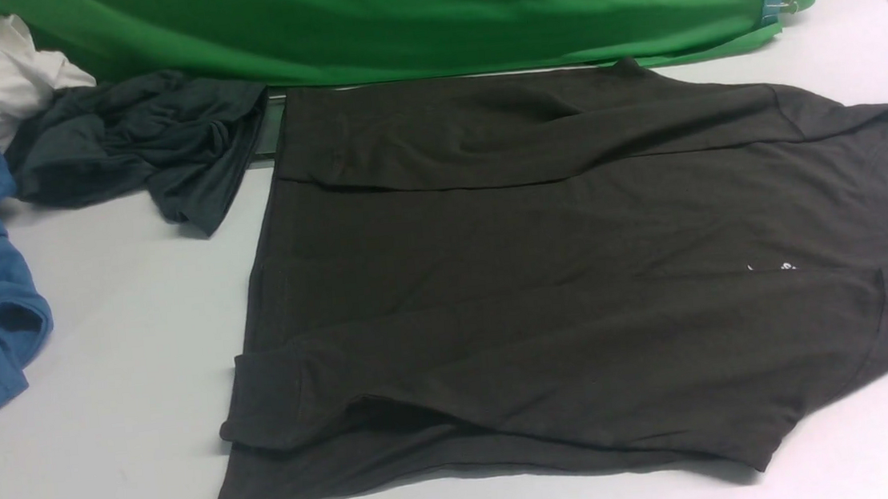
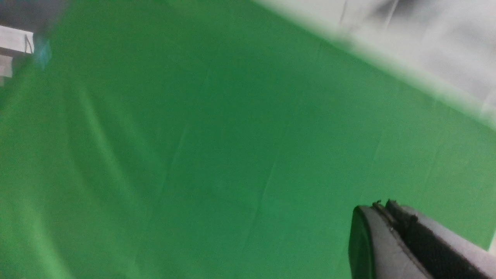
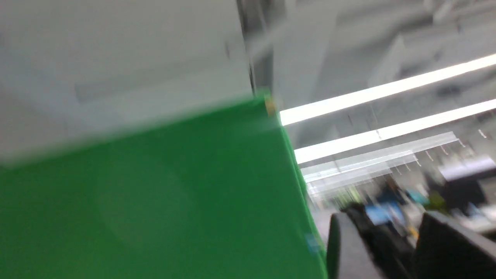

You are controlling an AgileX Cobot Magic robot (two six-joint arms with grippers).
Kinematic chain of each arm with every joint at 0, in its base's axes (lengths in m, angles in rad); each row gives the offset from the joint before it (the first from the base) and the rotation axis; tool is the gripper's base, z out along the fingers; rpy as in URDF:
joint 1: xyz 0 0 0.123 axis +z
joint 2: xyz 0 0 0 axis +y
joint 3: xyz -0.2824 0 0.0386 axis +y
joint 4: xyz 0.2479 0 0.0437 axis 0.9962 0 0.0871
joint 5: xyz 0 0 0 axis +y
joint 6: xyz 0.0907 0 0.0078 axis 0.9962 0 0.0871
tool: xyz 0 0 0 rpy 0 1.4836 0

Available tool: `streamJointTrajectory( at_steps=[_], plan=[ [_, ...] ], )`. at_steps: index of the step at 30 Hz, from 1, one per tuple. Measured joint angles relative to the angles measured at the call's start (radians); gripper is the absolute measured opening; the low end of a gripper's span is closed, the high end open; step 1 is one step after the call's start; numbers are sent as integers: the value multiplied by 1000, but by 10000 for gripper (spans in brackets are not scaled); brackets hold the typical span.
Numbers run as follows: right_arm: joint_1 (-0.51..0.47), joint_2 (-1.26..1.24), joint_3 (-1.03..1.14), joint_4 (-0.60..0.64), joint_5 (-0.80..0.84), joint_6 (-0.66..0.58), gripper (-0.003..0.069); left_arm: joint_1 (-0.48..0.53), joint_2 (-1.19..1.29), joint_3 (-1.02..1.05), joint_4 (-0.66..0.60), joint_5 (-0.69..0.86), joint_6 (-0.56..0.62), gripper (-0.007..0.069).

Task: Fold a long-sleeved shirt on a white desktop.
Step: 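Grasp the left edge of the dark T-shirt lying flat on the table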

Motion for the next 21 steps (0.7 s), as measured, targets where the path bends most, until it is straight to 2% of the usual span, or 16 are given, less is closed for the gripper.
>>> streamJointTrajectory(
  at_steps=[2, 3, 6, 10, 15, 21],
  plan=[
    [0, 90, -65, -2, 148, -133, 242, 0, 135, -144, 27, 205, 83, 21],
    [0, 96, -65, -2, 158, -140, 242, 0, 135, -144, 30, 217, 91, 21],
    [2, 194, -56, -2, 296, -190, 242, 0, 260, -227, 88, 308, 244, 21],
    [54, 252, 32, -3, 309, -179, 242, 0, 361, -234, 103, 345, 336, 21],
    [184, 260, 152, -3, 254, -179, 242, 0, 469, -234, 103, 342, 354, 21],
    [356, 262, 266, -3, 201, -142, 242, 0, 567, -234, 98, 255, 355, 21]
  ],
)
